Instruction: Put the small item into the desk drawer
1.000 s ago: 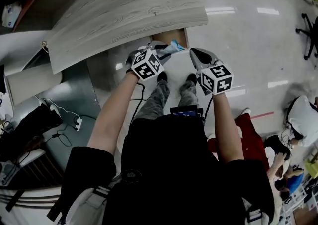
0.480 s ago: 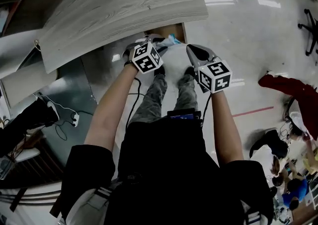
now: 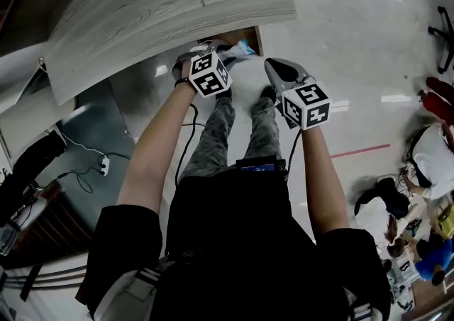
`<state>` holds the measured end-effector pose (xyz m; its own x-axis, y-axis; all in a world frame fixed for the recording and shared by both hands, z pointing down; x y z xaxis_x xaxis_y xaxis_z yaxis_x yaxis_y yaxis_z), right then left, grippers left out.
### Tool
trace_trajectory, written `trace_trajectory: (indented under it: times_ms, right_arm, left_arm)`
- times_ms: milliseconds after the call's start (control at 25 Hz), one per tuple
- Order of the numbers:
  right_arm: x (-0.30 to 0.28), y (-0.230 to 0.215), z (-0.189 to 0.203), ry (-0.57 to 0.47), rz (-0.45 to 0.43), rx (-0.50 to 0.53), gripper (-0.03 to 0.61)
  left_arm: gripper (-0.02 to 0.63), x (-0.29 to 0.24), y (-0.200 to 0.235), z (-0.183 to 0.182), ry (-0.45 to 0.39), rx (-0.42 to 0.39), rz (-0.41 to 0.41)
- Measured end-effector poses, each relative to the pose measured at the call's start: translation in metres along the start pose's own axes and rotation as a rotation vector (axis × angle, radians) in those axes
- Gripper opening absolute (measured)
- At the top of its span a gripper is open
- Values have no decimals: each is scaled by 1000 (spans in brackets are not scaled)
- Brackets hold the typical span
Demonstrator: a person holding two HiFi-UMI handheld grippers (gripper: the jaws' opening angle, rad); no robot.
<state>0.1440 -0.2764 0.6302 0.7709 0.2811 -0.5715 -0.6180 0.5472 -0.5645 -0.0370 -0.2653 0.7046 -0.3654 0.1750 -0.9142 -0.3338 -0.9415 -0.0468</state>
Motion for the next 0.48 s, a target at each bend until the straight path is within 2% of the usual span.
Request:
trace_trajectory:
  times_ms: [480]
  right_arm:
    - [-13, -13, 10, 16, -14, -24, 3]
  left_arm:
    - [154, -35, 2, 4, 61, -75, 13]
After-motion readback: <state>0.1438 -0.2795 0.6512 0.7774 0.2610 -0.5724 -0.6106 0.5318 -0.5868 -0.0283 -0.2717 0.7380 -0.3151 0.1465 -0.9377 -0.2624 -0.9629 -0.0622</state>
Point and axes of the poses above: the fingertips, and each gripper's own axes: x backward along the fingers, y to its left, z out of its underside, the point moved 9 cm from there along x, backward along the fingers, and after that the axes turned 8 degrees about -x, right-handed, at the moved point
